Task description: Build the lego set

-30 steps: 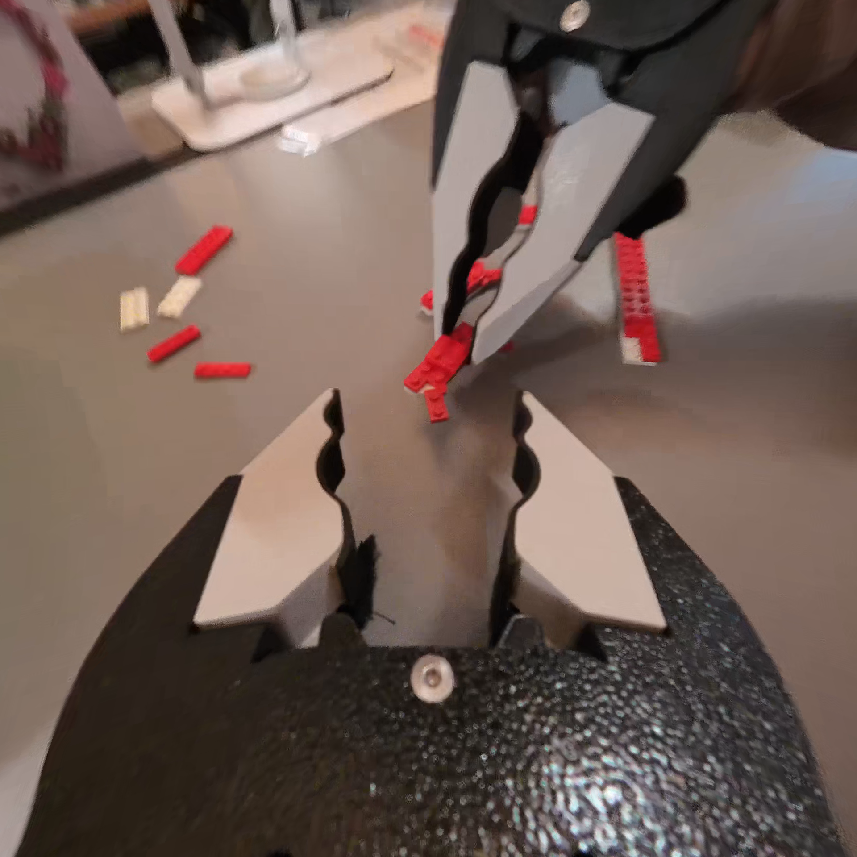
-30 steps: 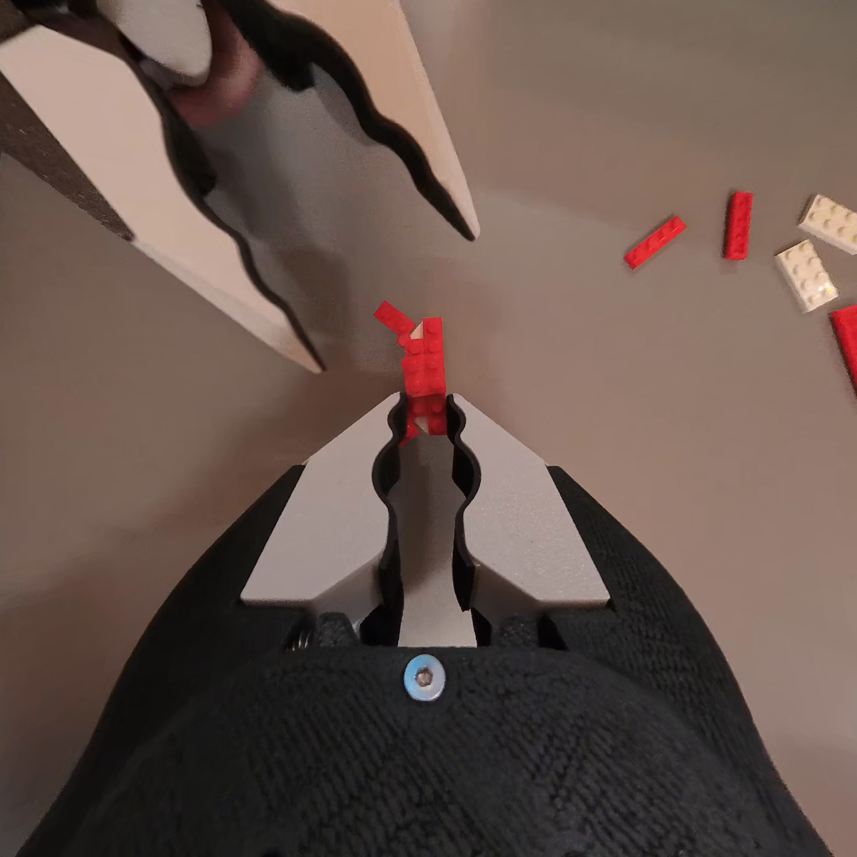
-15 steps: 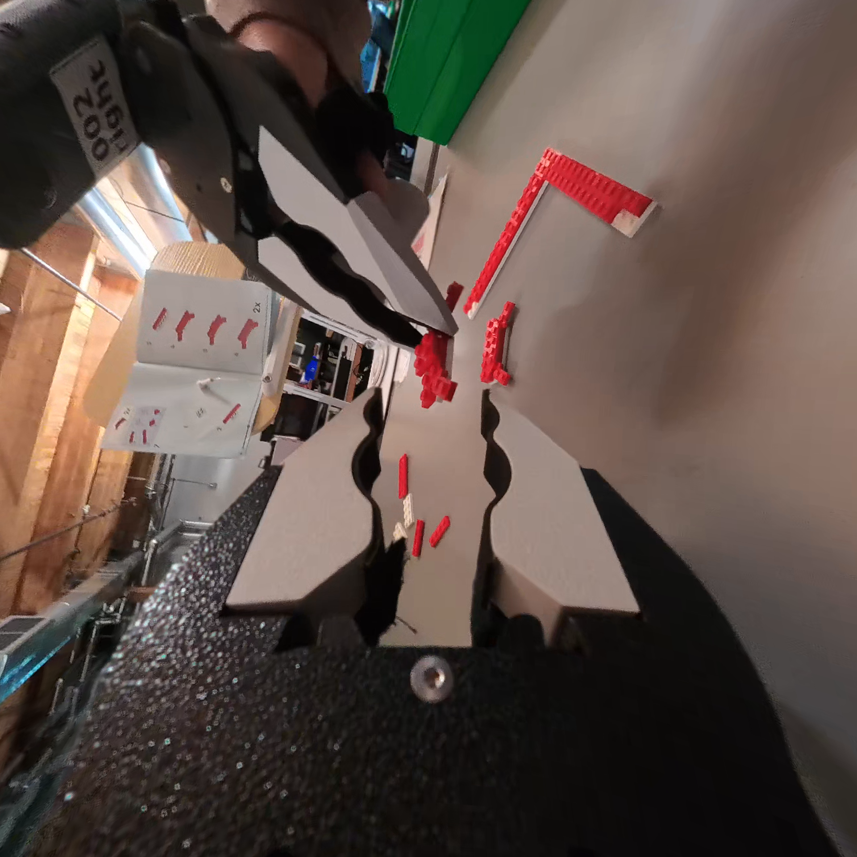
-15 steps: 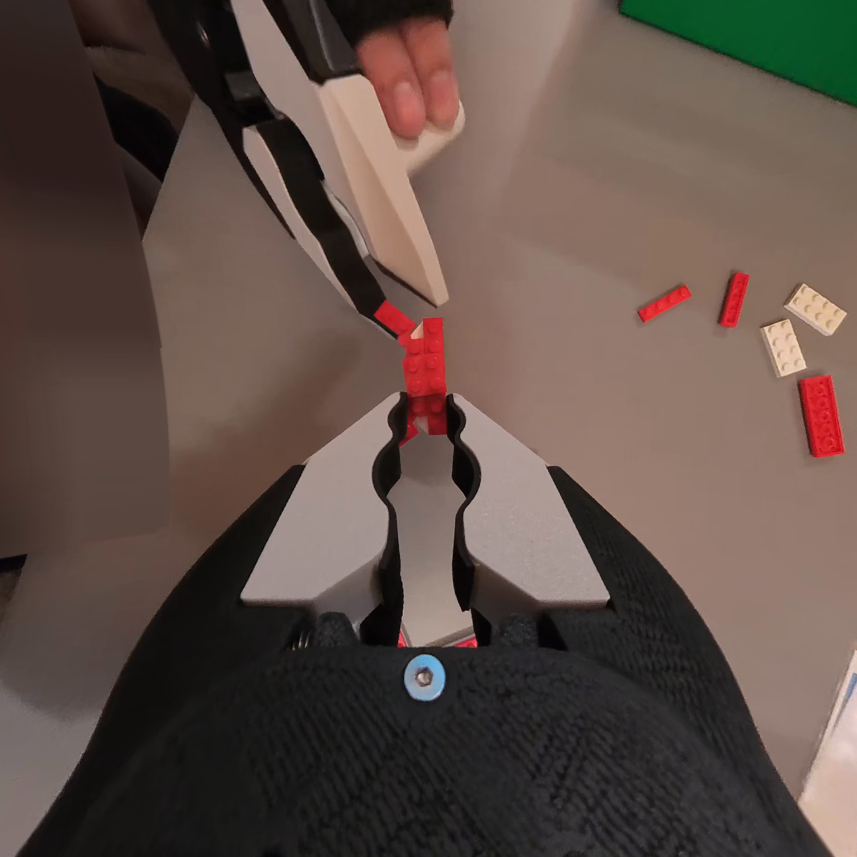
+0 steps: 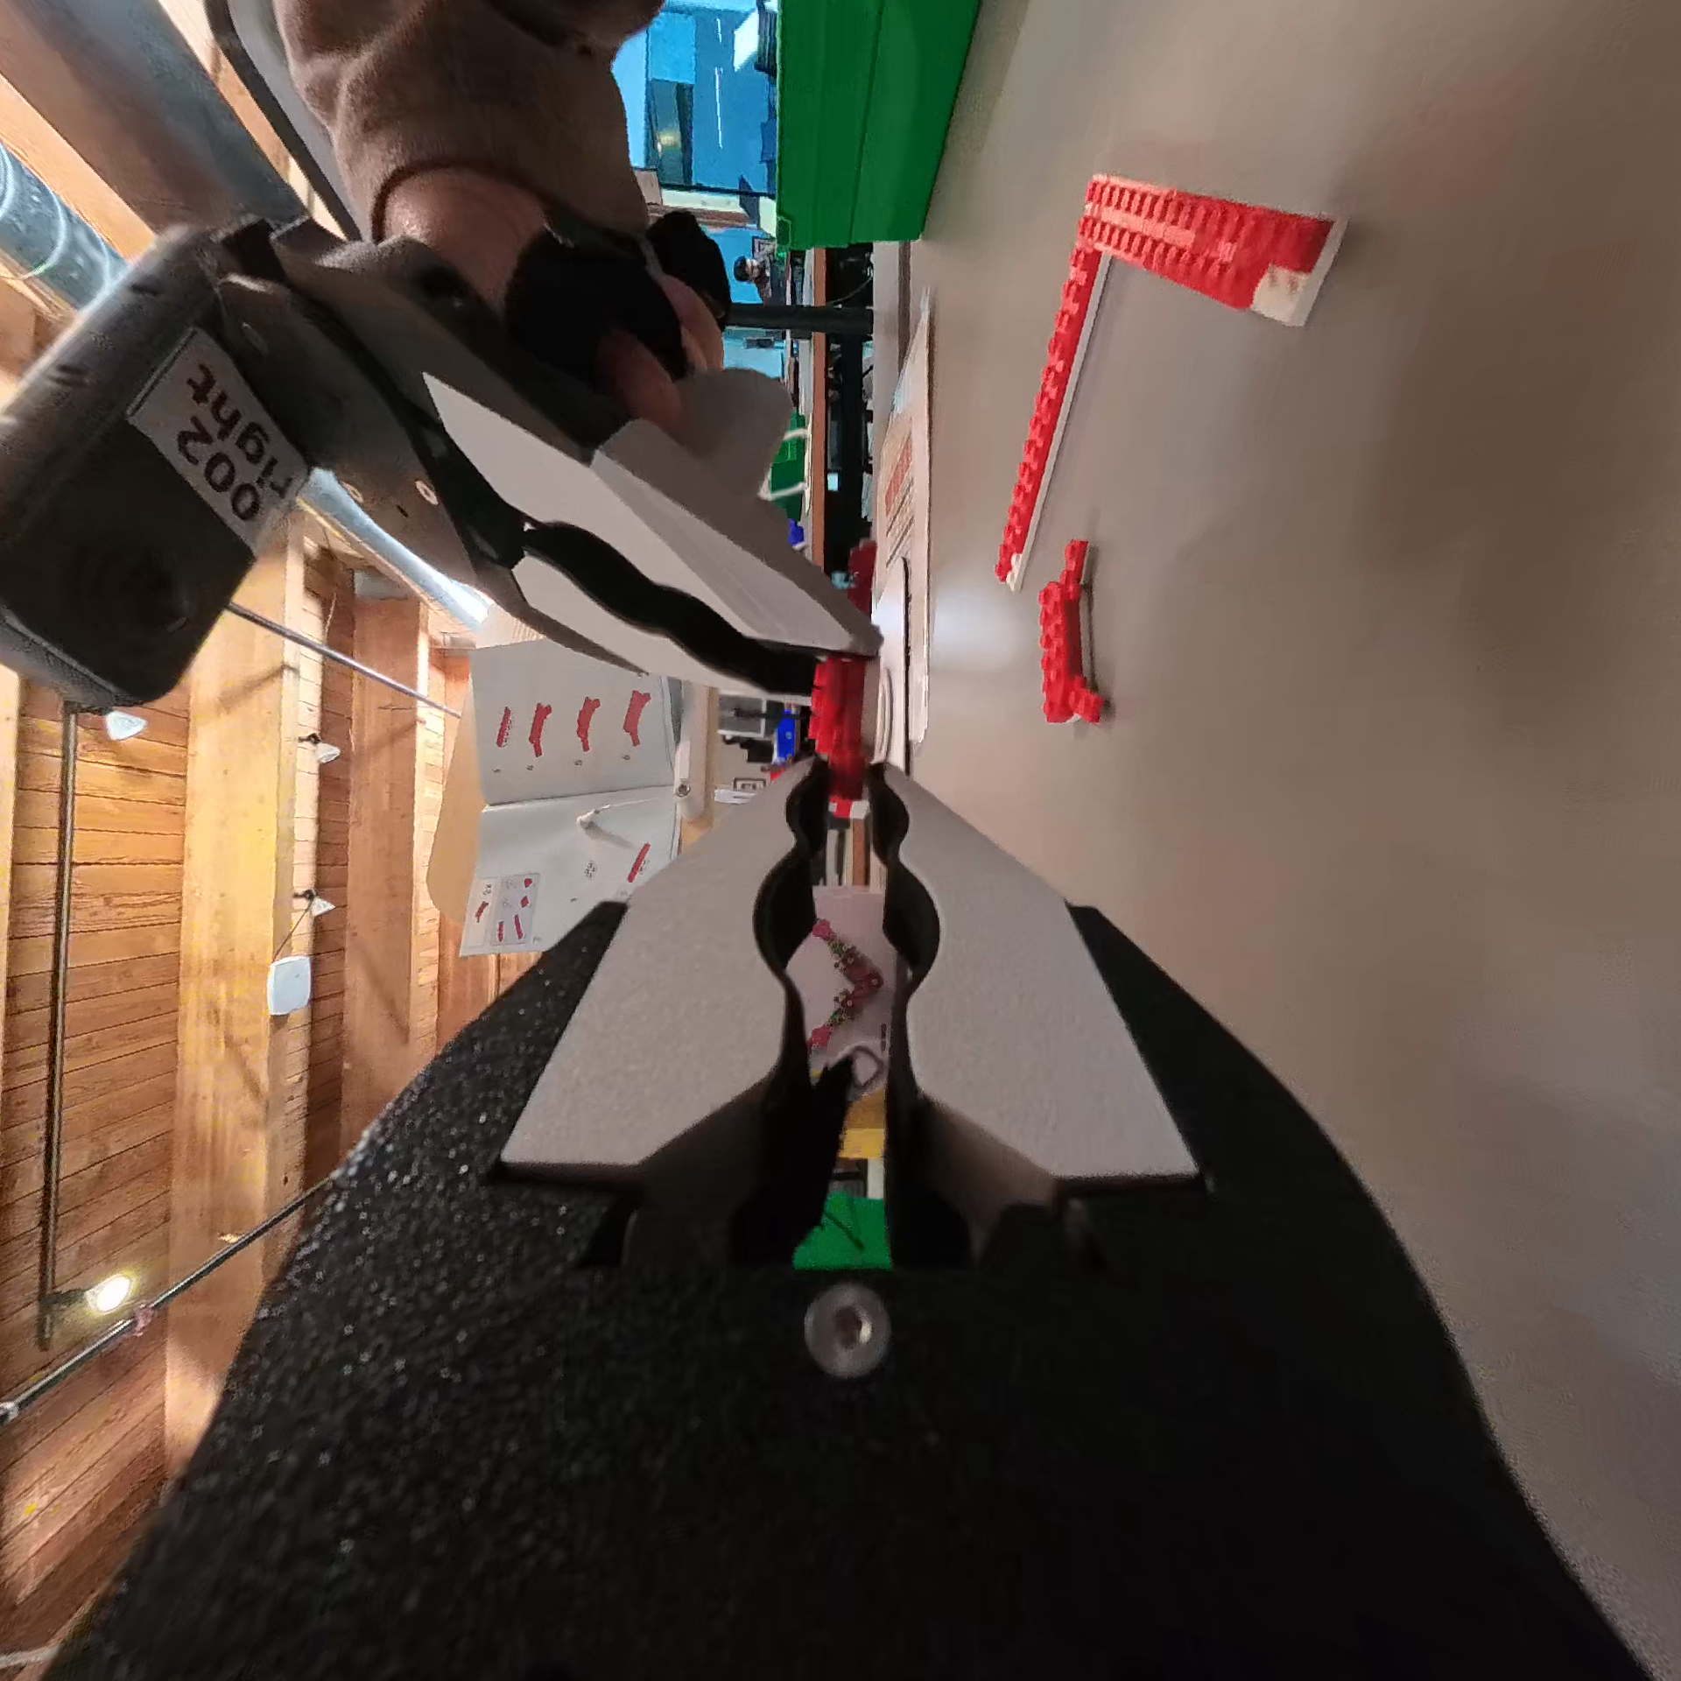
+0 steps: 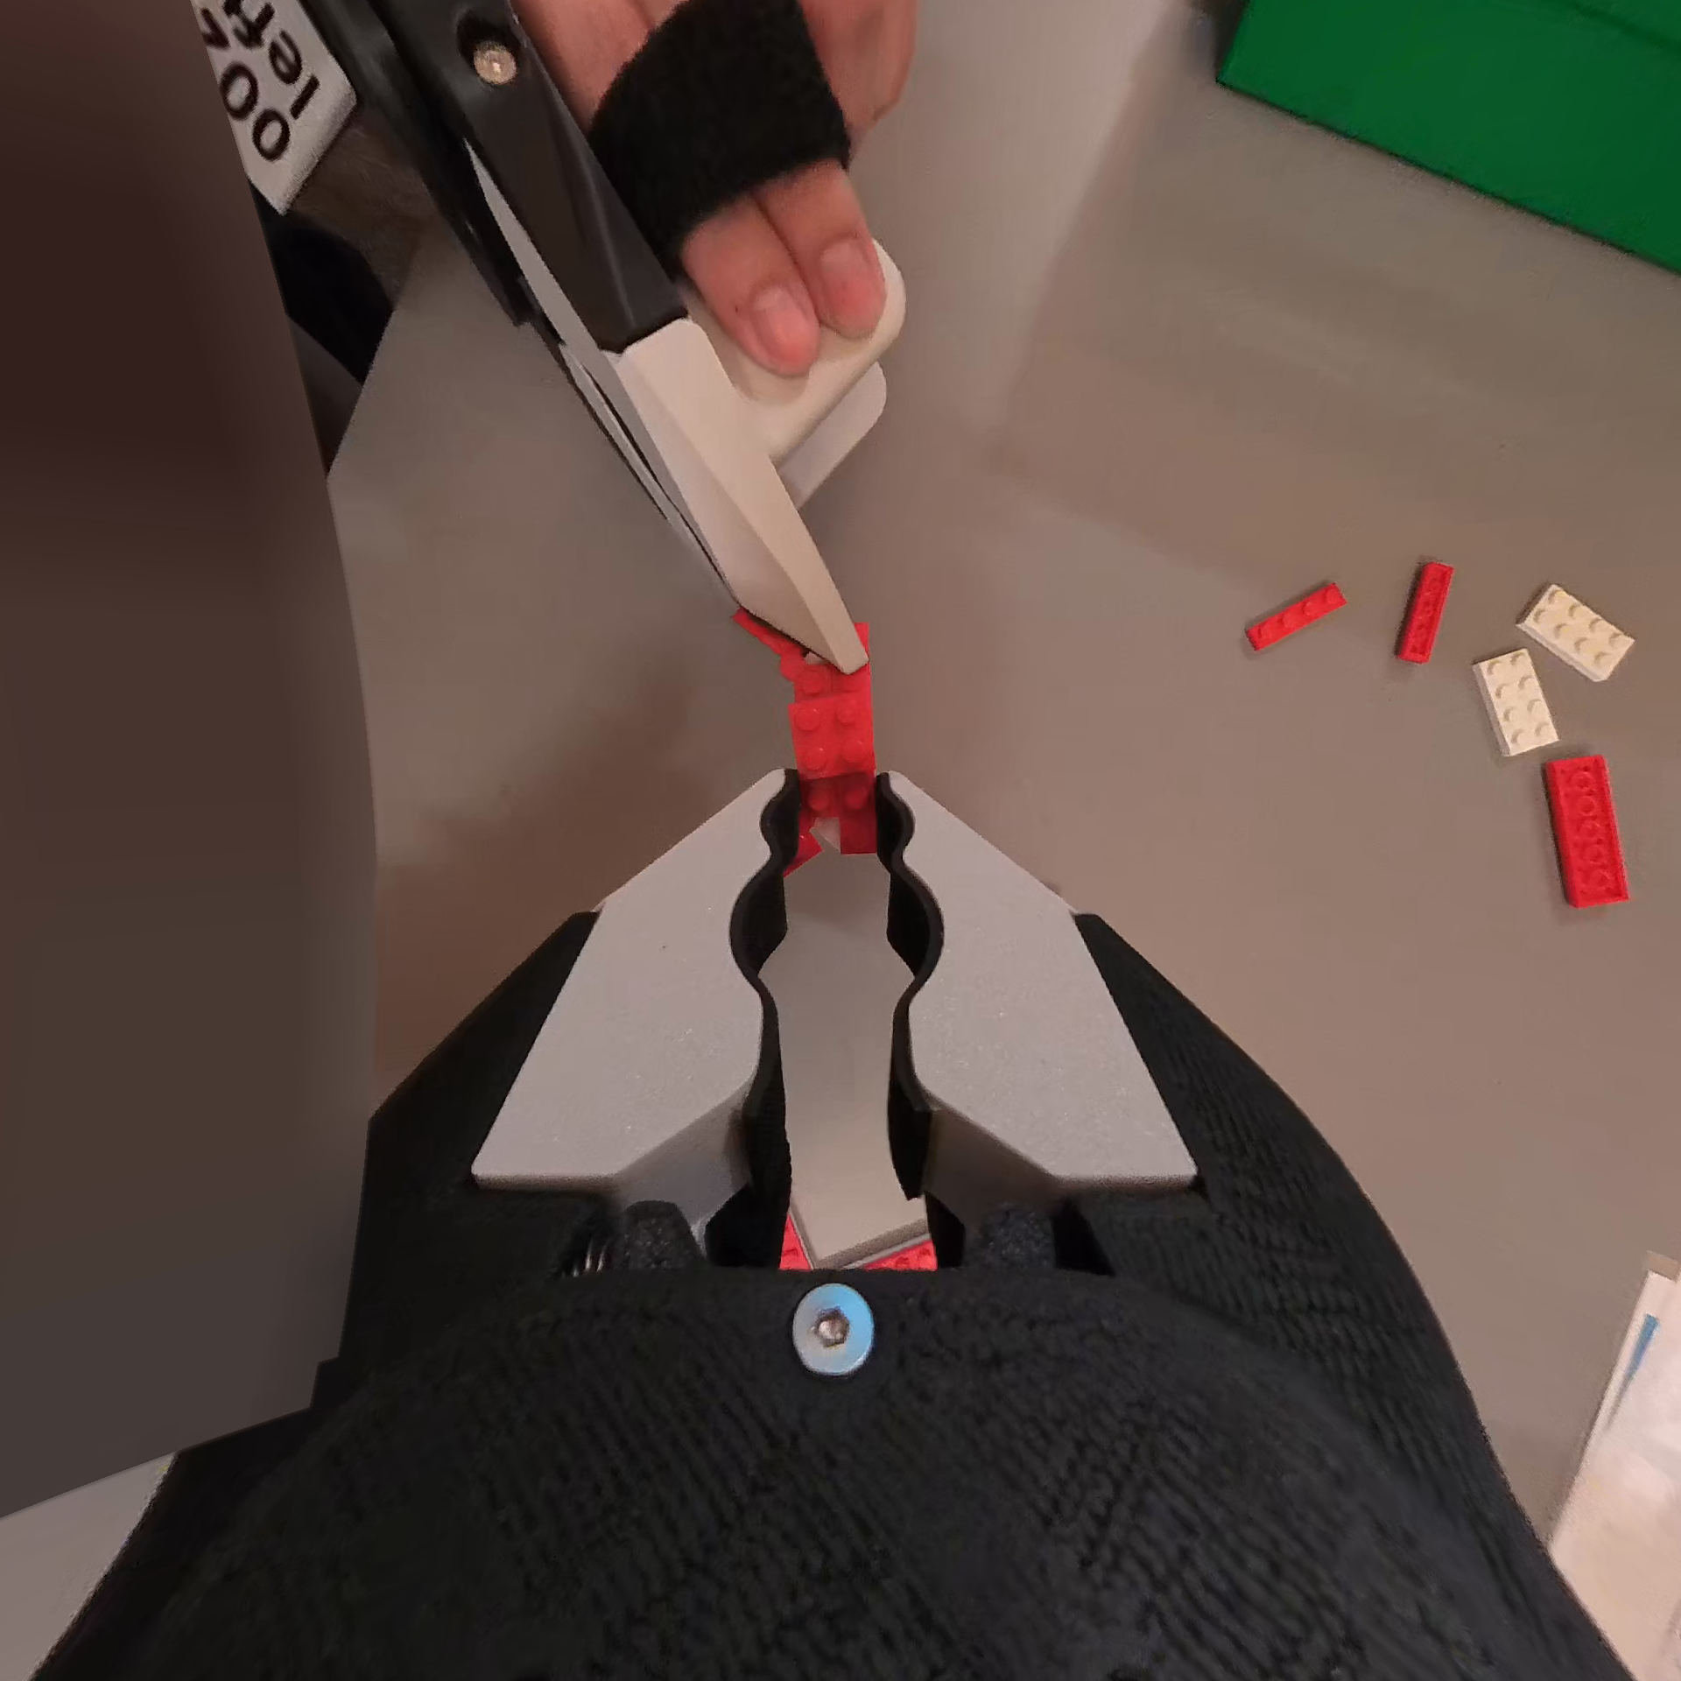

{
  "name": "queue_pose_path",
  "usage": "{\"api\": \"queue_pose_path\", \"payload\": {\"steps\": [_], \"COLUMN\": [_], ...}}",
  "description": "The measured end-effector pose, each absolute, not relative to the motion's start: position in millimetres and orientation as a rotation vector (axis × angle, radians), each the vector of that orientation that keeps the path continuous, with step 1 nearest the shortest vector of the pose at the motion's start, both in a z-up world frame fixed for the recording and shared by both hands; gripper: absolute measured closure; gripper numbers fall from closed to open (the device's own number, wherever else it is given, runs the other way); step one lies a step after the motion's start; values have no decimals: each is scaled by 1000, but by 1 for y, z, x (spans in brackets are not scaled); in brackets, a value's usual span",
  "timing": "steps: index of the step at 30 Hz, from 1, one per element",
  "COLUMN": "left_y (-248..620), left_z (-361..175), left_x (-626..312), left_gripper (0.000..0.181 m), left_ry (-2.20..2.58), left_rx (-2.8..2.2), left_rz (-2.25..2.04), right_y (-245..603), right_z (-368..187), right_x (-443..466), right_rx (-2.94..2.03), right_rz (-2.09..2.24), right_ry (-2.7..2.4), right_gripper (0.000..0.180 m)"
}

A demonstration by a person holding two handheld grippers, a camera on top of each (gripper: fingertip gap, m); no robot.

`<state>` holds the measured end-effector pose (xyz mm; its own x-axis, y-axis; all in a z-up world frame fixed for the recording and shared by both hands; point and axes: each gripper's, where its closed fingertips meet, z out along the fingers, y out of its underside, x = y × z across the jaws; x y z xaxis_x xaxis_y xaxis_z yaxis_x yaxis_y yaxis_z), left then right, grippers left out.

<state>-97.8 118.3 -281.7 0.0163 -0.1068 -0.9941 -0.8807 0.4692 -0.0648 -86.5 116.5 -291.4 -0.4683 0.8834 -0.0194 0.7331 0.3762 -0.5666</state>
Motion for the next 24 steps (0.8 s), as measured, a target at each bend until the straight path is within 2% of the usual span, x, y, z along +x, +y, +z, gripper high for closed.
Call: {"api": "queue_pose_path", "payload": {"steps": [4, 9, 14, 19, 24], "left_y": [122, 130, 135, 138, 139], "left_z": [-277, -261, -244, -231, -229], "left_x": [-101, -110, -120, -121, -119], "left_gripper": [175, 175, 175, 175, 175], "left_ry": [1433, 1382, 1328, 1298, 1298], "left_rx": [-963, -1002, -1063, -1078, -1092], "left_rz": [770, 786, 773, 767, 760], "right_y": [123, 139, 134, 136, 140], "right_z": [-287, -269, -236, -230, -223], "right_x": [-91, -100, -111, -117, -121], "right_rx": [-1387, -1296, -822, -573, -519], "right_rz": [690, 644, 351, -56, -196], "right_ry": [-2287, -2091, -1873, -1763, -1699], "right_gripper": [161, 127, 121, 134, 143]}}
